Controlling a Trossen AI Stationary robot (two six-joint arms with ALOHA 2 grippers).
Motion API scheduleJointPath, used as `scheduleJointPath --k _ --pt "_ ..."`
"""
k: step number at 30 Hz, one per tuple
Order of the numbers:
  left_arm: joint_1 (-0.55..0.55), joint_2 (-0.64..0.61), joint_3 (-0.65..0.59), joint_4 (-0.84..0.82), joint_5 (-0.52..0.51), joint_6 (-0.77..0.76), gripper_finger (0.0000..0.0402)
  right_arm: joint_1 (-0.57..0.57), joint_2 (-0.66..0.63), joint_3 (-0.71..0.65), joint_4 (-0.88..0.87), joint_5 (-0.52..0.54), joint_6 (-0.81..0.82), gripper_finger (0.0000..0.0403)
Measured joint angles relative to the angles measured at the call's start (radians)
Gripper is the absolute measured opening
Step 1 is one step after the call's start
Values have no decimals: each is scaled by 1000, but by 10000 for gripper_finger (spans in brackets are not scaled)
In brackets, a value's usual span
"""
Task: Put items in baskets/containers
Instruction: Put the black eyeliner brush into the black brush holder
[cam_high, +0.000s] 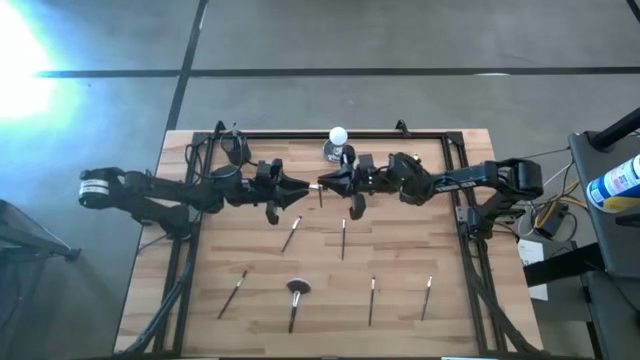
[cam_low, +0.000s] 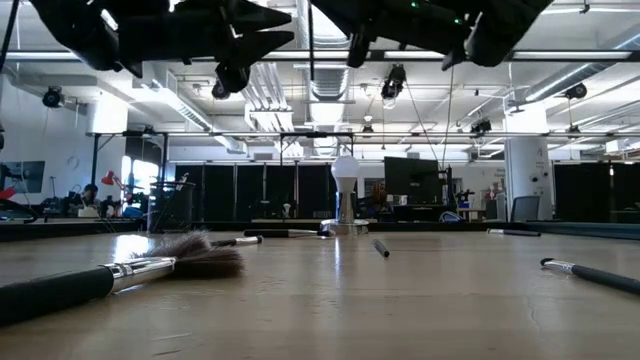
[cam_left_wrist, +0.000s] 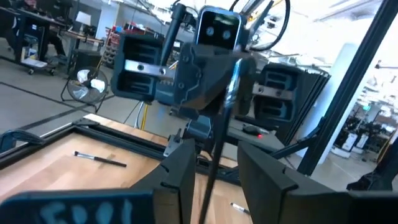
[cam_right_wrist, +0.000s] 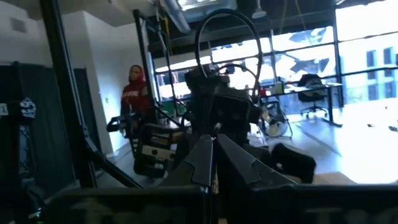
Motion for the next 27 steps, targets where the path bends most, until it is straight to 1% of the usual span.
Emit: scheduleJointPath --k 5,13,16,19,20,23,27 --pt "0 0 27 -4 29 16 113 0 46 58 -11 -20 -11 8" --pt "0 0 78 -83 37 79 110 0 93 121 -33 -43 -12 8" --pt "0 -1 81 -80 38 96 86 0 92 127 -34 -43 -14 8" --pt "2 -9 79 -85 39 113 28 0 79 125 -56 -40 -14 13" --pt "4 -12 79 -85 38 115 17 0 74 125 -70 -38 -17 18" --pt "14 -28 79 -104 33 125 13 -1 53 123 -116 -36 -21 39" --pt "33 -72 79 -201 -64 167 12 -8 -9 115 -242 -38 -78 73"
